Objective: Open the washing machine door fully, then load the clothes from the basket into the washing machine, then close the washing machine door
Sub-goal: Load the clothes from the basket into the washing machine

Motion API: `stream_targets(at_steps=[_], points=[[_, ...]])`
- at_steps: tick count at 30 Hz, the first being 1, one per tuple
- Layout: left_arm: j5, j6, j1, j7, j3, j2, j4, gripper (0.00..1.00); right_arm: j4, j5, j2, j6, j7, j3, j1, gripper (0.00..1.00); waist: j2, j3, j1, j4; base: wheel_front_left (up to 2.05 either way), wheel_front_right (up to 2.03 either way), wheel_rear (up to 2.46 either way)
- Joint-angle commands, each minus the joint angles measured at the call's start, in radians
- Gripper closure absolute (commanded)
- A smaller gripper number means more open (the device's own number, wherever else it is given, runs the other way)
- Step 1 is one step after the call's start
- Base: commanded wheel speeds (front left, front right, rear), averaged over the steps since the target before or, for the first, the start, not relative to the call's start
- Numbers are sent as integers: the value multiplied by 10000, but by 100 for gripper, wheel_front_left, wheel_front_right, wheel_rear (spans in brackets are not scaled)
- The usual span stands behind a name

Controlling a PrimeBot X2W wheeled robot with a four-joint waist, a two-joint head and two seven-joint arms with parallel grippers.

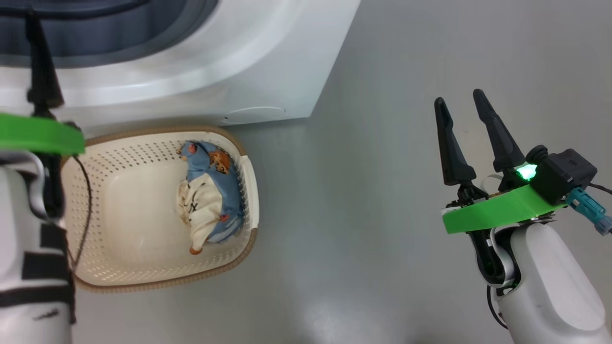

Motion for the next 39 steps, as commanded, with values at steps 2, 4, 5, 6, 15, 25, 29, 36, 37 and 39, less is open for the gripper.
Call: stream_targets(at_steps=[2, 4, 5, 6, 15, 25, 29, 36, 37, 39], points=[[92, -16, 748, -51, 126, 202, -597, 0, -135, -114, -149, 44, -80, 100, 291, 0, 0, -437, 1, 285, 0, 0, 0], [89, -17, 1169, -51, 62, 101, -734, 0, -83, -114, -240, 44, -80, 111, 377, 0, 0, -665, 1, 379, 0, 0, 0], [20, -18, 1357, -51, 131, 13, -790, 0, -67, -112, -277, 44, -80, 110, 432, 0, 0, -787, 1, 425, 0, 0, 0], [-15, -18, 1564, -51, 98, -73, -823, 0, -48, -113, -331, 44, -80, 126, 498, 0, 0, -923, 1, 480, 0, 0, 0], [-103, -20, 2885, -51, 5, -532, -1109, 0, 154, -2, -760, 44, -80, 158, 1098, 0, 0, -1987, 1, 885, 0, 0, 0], [13, -20, 4764, -51, 138, -858, -1468, 0, 282, 154, -1033, 44, -80, 122, 2036, 0, 0, -3317, 1, 1102, 0, 0, 0], [81, -20, 5469, -51, 118, -951, -1623, 0, 254, 190, -1134, 44, -80, 64, 2491, 0, 0, -3741, 1, 1208, 0, 0, 0], [125, -21, 6560, -51, 198, -1082, -2050, 0, 232, 242, -1294, 44, -80, -24, 3138, 0, 0, -4321, 1, 1330, 0, 0, 0], [163, -21, 6713, -51, 187, -1086, -2127, 0, 229, 246, -1310, 44, -80, -38, 3239, 0, 0, -4406, 1, 1345, 0, 0, 0], [195, -21, 7006, -51, 256, -1108, -2297, 0, 219, 256, -1336, 44, -80, -79, 3436, 0, 0, -4549, 1, 1376, 0, 0, 0]])
